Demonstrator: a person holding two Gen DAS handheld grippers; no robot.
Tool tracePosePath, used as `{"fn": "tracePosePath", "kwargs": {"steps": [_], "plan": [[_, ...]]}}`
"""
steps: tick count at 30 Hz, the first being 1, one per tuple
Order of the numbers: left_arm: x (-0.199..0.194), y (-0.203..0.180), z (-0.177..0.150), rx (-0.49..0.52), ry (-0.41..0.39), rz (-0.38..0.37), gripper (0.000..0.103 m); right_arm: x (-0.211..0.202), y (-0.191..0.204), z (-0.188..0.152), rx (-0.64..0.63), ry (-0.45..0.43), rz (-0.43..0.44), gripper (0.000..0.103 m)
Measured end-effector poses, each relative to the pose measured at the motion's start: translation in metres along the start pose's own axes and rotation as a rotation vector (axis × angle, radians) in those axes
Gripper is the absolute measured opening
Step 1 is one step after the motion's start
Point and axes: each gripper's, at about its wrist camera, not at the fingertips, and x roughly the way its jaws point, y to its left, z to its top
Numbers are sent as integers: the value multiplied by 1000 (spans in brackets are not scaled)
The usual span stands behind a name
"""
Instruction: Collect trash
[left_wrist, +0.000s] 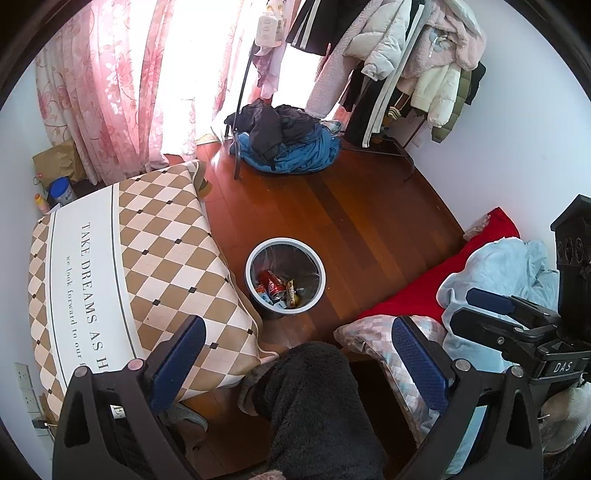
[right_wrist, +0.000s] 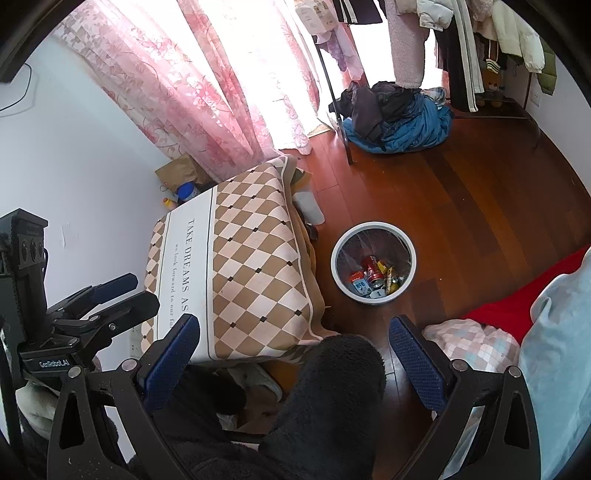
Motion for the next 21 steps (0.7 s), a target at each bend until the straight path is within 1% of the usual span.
{"fn": "tracePosePath", "kwargs": {"steps": [6,21], "plan": [[-1,-5,-3,2,-4,-5,103,0,1,0,3,0,-1,103],[-2,-4,-2,-1,-5,-8,103,-5,-1,-2,-5,0,-4,103]]}}
